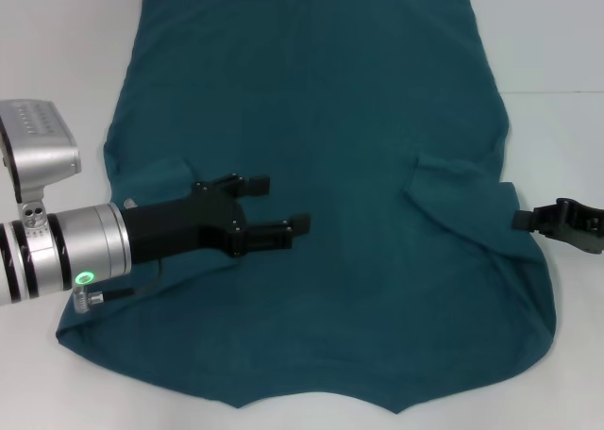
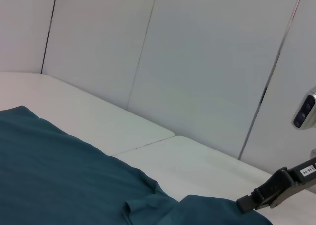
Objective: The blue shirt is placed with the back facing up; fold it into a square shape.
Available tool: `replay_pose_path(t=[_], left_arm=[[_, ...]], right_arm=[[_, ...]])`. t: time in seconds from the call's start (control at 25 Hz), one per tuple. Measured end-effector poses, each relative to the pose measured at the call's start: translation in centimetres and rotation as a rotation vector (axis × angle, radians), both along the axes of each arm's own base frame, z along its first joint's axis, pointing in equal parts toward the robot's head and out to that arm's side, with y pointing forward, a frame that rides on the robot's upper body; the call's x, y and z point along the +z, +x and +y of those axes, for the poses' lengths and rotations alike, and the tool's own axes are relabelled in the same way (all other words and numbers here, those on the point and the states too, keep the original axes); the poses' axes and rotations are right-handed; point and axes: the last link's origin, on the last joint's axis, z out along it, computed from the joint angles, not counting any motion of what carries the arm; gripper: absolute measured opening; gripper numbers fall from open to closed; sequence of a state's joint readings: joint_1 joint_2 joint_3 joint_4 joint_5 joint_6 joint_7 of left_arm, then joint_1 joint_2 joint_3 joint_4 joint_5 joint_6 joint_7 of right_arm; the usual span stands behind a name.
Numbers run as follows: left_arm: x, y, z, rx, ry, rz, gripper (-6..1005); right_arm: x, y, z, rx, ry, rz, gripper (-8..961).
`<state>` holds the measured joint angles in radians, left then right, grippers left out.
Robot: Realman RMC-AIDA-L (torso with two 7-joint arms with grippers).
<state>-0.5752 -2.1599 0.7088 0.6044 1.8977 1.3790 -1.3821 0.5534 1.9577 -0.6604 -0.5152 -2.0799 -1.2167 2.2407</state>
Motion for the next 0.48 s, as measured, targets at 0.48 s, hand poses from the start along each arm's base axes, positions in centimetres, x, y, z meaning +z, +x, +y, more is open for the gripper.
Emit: replay_pose_path(t=[0.48], left_arm=[[0.0,0.0,0.0,0.001,0.003,-0.002,945]], right_arm=[[-1.4,-3.2,-0.1,0.182,-0.072,0.049,30]])
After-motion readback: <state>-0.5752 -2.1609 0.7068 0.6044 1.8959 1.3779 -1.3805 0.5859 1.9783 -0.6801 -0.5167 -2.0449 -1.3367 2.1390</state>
